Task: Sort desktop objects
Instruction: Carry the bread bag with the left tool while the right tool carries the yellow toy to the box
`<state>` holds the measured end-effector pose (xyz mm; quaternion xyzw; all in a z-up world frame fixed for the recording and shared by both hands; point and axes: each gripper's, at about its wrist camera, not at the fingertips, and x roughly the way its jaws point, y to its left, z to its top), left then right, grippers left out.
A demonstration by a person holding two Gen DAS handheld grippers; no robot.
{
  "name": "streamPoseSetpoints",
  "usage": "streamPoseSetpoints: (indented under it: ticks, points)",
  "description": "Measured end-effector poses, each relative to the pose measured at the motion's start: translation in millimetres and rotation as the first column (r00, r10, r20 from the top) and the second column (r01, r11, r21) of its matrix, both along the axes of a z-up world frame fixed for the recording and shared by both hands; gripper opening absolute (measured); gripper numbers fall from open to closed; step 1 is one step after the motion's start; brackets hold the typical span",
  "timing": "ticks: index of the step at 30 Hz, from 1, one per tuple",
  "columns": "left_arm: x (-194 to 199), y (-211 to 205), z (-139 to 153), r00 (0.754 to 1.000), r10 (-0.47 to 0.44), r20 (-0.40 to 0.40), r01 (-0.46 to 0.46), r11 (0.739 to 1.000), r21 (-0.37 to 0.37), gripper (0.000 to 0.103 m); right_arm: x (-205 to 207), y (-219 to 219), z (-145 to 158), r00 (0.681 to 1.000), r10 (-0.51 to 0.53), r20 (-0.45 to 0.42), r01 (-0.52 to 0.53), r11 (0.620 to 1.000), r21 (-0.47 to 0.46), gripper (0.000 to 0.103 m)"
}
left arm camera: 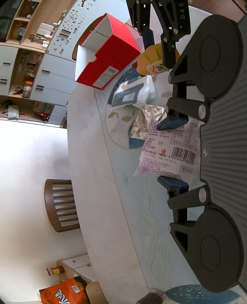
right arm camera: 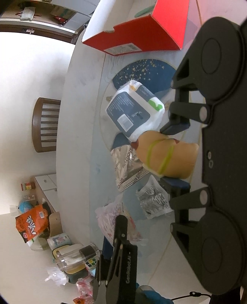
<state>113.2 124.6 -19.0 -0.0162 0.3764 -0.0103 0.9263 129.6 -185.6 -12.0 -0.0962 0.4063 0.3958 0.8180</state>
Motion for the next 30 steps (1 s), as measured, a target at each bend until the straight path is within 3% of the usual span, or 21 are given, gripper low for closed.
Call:
streamPoseSetpoints:
  ticks: [16, 30]
  points:
    - [-3, -46, 38, 0.998, -0.064, 0.002, 0.064, 0.997, -0.042, 0.051, 4, -36, 40, 0.999, -0.021, 0.043, 0.019, 0.999, 0.039, 0.047]
    - [11, -83, 66, 0.994, -0.103, 0.031, 0.104, 0.993, -0.054, 0.051, 32, -82, 64, 0.995, -0.074, 0.059, 0.071, 0.995, 0.064, 0.047]
